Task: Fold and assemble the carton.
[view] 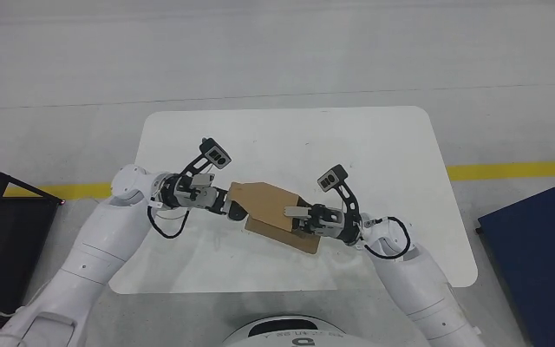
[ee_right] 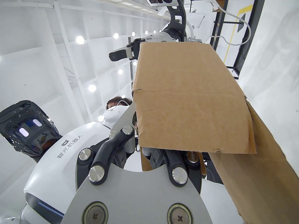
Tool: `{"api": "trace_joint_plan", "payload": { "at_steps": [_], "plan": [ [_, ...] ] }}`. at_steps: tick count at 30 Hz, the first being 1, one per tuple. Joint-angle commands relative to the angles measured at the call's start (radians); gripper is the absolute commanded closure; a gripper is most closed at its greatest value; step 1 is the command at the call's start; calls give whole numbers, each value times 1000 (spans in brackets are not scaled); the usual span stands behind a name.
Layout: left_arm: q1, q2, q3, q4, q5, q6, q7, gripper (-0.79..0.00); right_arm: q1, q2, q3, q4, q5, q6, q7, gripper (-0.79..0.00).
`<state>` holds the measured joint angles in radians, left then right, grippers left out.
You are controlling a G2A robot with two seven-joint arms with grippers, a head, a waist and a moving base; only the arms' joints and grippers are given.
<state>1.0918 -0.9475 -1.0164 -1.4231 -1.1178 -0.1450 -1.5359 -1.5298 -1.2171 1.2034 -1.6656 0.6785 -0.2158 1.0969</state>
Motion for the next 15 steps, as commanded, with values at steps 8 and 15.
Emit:
{"api": "trace_joint_plan", "payload": {
  "at_steps": [8,15],
  "plan": [
    [-12,-6,27,-1,0,15,0,-785,1,3,-9,0,0,-4,-3,0],
    [-20,-7,40,9,14,15,0,-785,3,7,-10,-1,-3,-6,-13,0]
  ]
}}
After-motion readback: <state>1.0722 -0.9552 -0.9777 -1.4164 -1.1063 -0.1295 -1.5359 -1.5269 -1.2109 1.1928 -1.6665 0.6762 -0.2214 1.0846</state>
